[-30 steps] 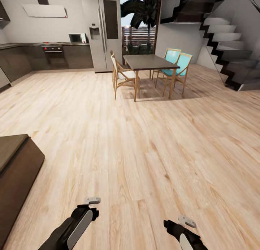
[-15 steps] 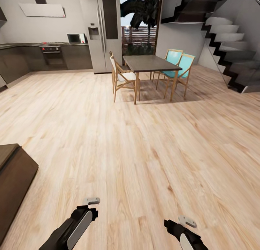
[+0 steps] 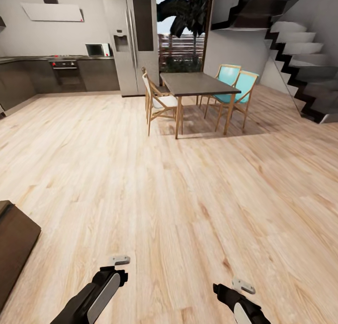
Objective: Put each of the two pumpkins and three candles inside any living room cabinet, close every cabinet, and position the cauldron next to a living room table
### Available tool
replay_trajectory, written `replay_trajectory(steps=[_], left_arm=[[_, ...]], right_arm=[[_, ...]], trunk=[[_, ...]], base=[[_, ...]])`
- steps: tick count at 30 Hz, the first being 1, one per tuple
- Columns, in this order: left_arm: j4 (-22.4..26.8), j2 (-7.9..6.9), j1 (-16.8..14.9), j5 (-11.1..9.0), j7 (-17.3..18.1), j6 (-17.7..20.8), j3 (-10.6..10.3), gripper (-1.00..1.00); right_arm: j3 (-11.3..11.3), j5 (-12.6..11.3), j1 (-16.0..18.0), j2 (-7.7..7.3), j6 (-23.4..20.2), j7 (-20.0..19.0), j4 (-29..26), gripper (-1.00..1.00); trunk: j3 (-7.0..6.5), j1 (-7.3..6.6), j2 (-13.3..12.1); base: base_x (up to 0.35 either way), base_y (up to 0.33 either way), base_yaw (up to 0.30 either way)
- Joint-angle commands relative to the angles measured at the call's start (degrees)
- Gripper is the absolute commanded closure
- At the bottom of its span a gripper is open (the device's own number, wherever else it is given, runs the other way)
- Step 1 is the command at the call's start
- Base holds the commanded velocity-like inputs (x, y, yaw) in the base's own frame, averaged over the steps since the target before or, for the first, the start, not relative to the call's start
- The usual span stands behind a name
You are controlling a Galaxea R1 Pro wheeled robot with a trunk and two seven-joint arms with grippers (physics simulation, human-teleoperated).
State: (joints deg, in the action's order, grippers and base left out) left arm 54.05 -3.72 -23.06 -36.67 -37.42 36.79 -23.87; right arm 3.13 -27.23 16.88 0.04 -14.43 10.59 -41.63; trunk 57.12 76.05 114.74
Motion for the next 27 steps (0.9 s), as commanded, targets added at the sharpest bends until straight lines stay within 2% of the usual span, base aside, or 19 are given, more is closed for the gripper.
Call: replay_trajectory(steps=[1, 14, 21, 27], left_arm=[[0.1, -0.07, -0.1, -0.6, -0.6, 0.0, -0.3, -1.00], [0.0, -0.06, -0.1, -0.7, -0.6, 0.0, -0.3, -1.00], [0.0, -0.08, -0.1, -0.7, -0.6, 0.0, -0.3, -1.00], [0.0, -0.10, -0.1, -0.6, -0.5, 0.0, -0.3, -1.00]], right_arm=[[0.2, -0.5, 0.0, 0.00, -0.1, 0.5, -0.1, -1.00], [0.2, -0.4, 0.0, 0.13, 0.1, 0.5, -0.1, -1.00], [0.3, -0.4, 0.0, 0.21, 2.5, 0.8, -0.1, -1.00], [0.3, -0.4, 0.0, 0.19, 2.9, 0.9, -0.2, -1.00]], trunk=[[0.05, 0.03, 0.0], [0.05, 0.03, 0.0], [0.05, 0.03, 0.0], [0.05, 0.03, 0.0]], base=[[0.323, 0.000, 0.000], [0.325, 0.000, 0.000], [0.327, 0.000, 0.000], [0.327, 0.000, 0.000]])
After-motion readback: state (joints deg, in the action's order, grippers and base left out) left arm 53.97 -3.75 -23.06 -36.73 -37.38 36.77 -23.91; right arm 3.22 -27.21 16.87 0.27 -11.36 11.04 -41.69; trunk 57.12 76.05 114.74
